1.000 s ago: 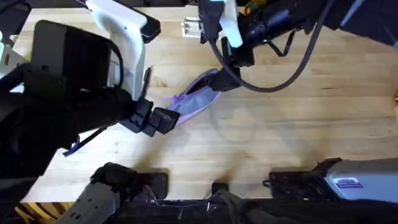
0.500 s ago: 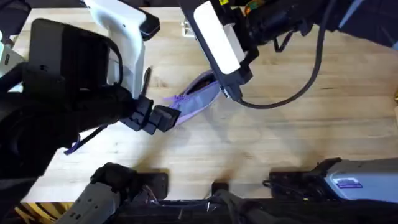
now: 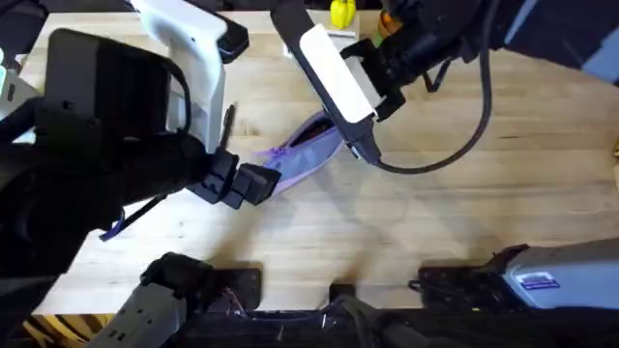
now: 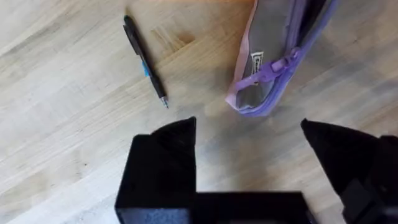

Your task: Unzip the bag, pick up the pens from the table one at a time and place them inside, then zip the bag closed.

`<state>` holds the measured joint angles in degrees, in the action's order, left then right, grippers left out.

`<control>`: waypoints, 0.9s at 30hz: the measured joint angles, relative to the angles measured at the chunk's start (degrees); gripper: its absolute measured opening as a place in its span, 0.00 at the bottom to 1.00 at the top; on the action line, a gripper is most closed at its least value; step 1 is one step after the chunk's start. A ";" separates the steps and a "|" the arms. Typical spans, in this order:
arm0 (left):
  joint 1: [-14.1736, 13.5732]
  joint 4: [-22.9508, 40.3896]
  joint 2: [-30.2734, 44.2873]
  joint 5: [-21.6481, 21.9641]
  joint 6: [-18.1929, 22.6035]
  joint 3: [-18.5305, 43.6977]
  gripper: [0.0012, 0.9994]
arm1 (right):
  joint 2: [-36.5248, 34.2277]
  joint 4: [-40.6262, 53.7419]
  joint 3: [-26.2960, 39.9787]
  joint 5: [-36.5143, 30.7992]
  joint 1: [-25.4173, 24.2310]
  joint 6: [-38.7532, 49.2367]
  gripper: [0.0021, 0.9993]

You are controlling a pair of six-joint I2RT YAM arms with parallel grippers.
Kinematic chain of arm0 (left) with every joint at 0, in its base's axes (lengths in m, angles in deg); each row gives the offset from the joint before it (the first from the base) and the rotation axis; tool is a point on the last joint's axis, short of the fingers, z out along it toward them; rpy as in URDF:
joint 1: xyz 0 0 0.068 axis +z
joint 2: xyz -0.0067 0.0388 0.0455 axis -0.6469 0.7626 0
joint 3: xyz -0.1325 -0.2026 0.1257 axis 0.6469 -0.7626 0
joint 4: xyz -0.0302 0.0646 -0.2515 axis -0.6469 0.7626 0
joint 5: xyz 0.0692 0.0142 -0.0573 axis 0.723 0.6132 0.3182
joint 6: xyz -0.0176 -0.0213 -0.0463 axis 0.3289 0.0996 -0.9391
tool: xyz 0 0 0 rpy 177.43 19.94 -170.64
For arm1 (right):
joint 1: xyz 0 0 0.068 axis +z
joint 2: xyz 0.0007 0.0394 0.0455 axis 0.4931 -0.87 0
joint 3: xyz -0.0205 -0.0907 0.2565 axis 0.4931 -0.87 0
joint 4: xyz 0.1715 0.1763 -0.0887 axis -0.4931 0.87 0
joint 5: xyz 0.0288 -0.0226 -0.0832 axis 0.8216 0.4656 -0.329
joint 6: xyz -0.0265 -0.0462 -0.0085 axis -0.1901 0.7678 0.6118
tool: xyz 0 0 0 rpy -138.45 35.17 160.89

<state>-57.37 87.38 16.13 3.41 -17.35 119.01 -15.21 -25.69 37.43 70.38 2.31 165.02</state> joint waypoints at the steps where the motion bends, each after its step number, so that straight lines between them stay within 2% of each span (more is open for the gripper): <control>1: 0.00 0.02 0.00 0.01 0.00 0.00 0.99 | -0.89 -0.02 0.00 0.52 0.00 0.01 0.03; 27: 0.00 0.04 0.00 0.00 0.00 0.00 0.99 | -18.12 -3.41 0.24 14.93 -0.17 -0.70 0.03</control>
<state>-57.37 87.43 16.13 3.41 -17.35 119.01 -33.34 -29.10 37.67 85.31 2.14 164.32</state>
